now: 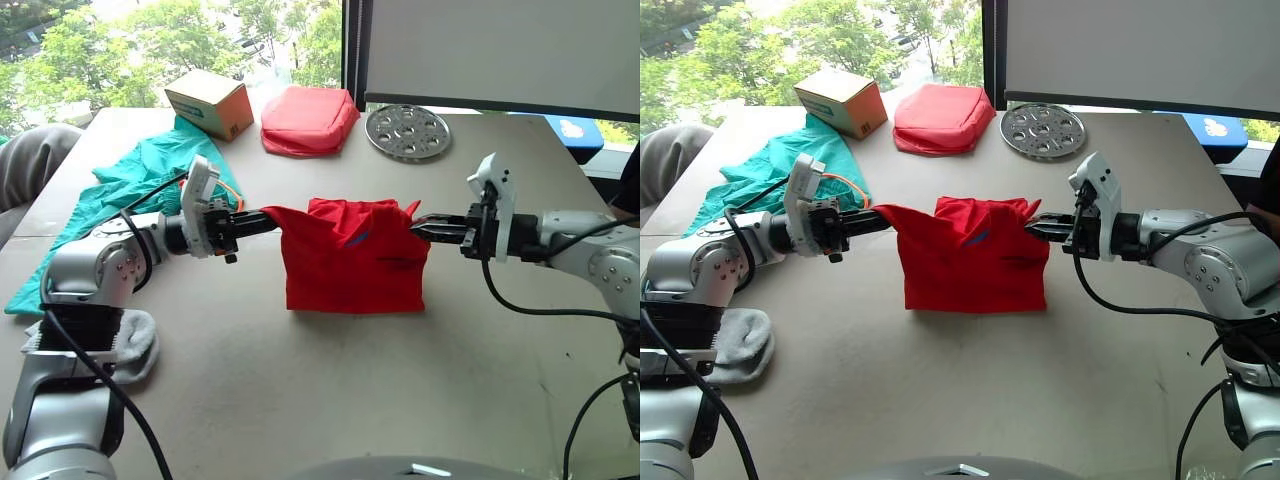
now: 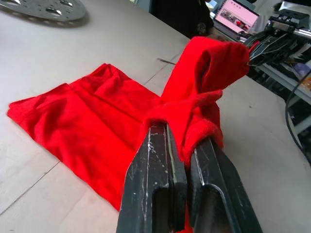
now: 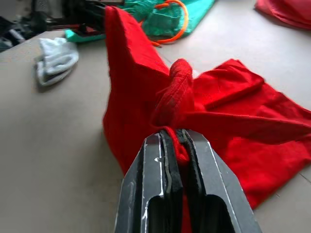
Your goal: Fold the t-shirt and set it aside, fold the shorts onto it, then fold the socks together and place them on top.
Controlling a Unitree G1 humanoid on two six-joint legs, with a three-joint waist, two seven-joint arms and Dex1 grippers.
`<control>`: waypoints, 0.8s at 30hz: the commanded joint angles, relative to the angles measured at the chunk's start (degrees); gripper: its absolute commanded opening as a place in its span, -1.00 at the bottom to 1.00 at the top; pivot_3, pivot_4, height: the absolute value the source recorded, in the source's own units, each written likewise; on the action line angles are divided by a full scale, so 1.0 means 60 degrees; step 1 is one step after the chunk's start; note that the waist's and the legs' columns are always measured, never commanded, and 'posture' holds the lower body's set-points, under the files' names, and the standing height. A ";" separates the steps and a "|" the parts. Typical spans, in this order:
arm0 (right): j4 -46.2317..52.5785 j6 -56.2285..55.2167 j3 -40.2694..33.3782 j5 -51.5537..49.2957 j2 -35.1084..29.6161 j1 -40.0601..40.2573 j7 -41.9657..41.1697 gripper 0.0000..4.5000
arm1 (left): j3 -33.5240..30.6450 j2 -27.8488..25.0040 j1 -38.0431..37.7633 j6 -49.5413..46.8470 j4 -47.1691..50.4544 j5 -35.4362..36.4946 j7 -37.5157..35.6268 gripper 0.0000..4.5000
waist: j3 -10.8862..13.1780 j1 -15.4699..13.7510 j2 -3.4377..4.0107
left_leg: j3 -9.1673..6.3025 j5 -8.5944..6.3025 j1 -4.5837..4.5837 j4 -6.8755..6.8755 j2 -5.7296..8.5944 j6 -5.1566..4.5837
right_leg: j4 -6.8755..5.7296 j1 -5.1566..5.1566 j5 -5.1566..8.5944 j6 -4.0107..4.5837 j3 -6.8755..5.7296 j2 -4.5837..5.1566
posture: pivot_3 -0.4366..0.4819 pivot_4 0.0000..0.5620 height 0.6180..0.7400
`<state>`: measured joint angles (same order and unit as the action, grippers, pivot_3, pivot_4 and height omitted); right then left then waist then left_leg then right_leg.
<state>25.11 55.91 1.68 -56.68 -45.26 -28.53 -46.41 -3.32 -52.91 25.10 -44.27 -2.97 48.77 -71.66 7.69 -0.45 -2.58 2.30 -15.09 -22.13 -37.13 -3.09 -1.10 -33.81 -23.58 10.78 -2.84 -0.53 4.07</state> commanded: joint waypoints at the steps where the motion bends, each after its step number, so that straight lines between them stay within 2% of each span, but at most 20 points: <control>1: 0.0981 0.0075 -0.0426 -0.1002 -0.0337 0.0228 -0.1141 -0.98 | -0.0483 -0.0531 -0.0509 -0.0809 0.1064 0.0896 -0.1153 -1.00 | 0.0006 -0.0009 0.0005 | 0.0005 0.0000 0.0010 -0.0003 0.0000 0.0000 | 0.0005 0.0000 0.0001 0.0000 0.0003 0.0004 | -0.05 -0.47 0.98; 3: 0.1060 0.0144 -0.0297 -0.0997 -0.0591 0.0381 -0.1543 -0.98 | -0.0400 -0.0805 -0.0787 -0.1110 0.1278 0.0974 -0.1615 -1.00 | 0.0013 -0.0019 0.0016 | 0.0005 0.0000 0.0010 -0.0009 -0.0004 0.0001 | 0.0004 -0.0004 0.0004 -0.0003 0.0002 0.0004 | -0.05 -0.47 0.98; 5: 0.0820 -0.0102 0.0110 -0.0337 -0.0783 0.0371 -0.1803 -0.98 | 0.0010 -0.0945 -0.0832 -0.0897 0.1258 0.0498 -0.1976 -1.00 | 0.0027 -0.0067 0.0039 | 0.0010 0.0000 0.0033 -0.0020 -0.0005 0.0002 | -0.0007 -0.0001 0.0026 -0.0039 0.0002 0.0008 | -0.05 -0.47 0.98; 7: 0.0226 -0.0250 0.0626 0.0572 -0.0688 -0.0003 -0.1544 -0.98 | 0.0481 -0.0652 -0.0380 -0.0459 0.0803 -0.0291 -0.1736 -1.00 | 0.0023 -0.0084 0.0042 | 0.0004 0.0005 0.0041 -0.0040 -0.0006 0.0009 | -0.0017 -0.0002 0.0027 -0.0043 0.0001 0.0007 | -0.05 -0.47 0.98; 9: -0.1113 -0.0257 0.1308 0.2076 -0.0068 -0.0961 -0.0244 -0.98 | 0.1026 0.0107 0.0750 0.0064 -0.0371 -0.1470 -0.0774 -1.00 | 0.0026 -0.0096 0.0054 | 0.0005 0.0012 0.0044 -0.0053 -0.0005 0.0021 | -0.0018 0.0002 0.0027 -0.0043 0.0001 0.0008 | -0.05 -0.47 0.98; 12: -0.3221 0.0136 0.1542 0.3374 0.1098 -0.2463 0.1323 -0.98 | 0.1406 0.1177 0.2479 0.0507 -0.2410 -0.2800 0.0431 -1.00 | 0.0014 -0.0061 0.0013 | -0.0002 0.0076 -0.0008 -0.0069 0.0003 0.0038 | -0.0007 -0.0017 0.0019 -0.0035 0.0007 -0.0007 | -0.05 -0.47 0.98; 13: -0.3949 0.0279 0.1581 0.3697 0.1433 -0.3002 0.1647 -0.98 | 0.1451 0.1641 0.3281 0.0549 -0.3503 -0.3202 0.1063 -1.00 | 0.0005 -0.0060 0.0002 | -0.0001 0.0079 -0.0012 -0.0069 0.0007 0.0039 | -0.0010 -0.0017 0.0002 -0.0009 0.0016 -0.0007 | -0.05 -0.47 0.98; 14: -0.4431 0.0365 0.1612 0.3940 0.1657 -0.3359 0.1851 -0.98 | 0.1471 0.1963 0.3839 0.0582 -0.4283 -0.3493 0.1476 -1.00 | 0.0006 -0.0057 0.0003 | 0.0005 0.0077 0.0006 -0.0069 0.0036 0.0037 | -0.0029 -0.0007 -0.0058 0.0075 0.0042 -0.0008 | -0.05 -0.47 0.98; 15: -0.5136 0.0351 0.1613 0.4319 0.1966 -0.3773 0.2244 -0.98 | 0.1462 0.2337 0.4470 0.0638 -0.5259 -0.3833 0.2015 -1.00 | 0.0010 -0.0073 0.0005 | -0.0017 0.0077 -0.0006 -0.0068 0.0059 0.0036 | -0.0045 -0.0014 -0.0060 0.0076 0.0055 -0.0010 | -0.05 -0.47 0.98; 19: -0.7041 -0.0442 0.2159 0.5707 0.2394 -0.4526 0.2310 -0.98 | 0.1476 0.3210 0.5921 0.1496 -0.8077 -0.5020 0.3268 -1.00 | -0.0011 -0.0043 0.0016 | -0.0077 0.0062 -0.0075 -0.0033 0.0066 0.0009 | -0.0025 -0.0036 -0.0088 0.0035 0.0047 -0.0046 | -0.05 -0.47 0.98; 24: -0.8298 -0.1075 0.2158 0.6398 0.2839 -0.4834 0.1878 -0.98 | 0.1343 0.3652 0.6568 0.2550 -0.9900 -0.5790 0.3619 -1.00 | 0.0002 0.0101 0.0024 | -0.0046 0.0032 -0.0114 -0.0024 0.0084 -0.0037 | 0.0014 -0.0061 -0.0079 0.0022 0.0035 -0.0022 | -0.05 -0.47 0.98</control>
<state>-24.65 51.88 15.24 -19.64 -28.43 -55.51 -34.04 6.64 -31.26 61.65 -31.51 -61.13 14.96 -50.46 7.70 0.16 -2.44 2.04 -14.90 -22.84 -37.28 -2.57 -1.32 -33.72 -23.96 10.32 -2.72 -0.34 3.98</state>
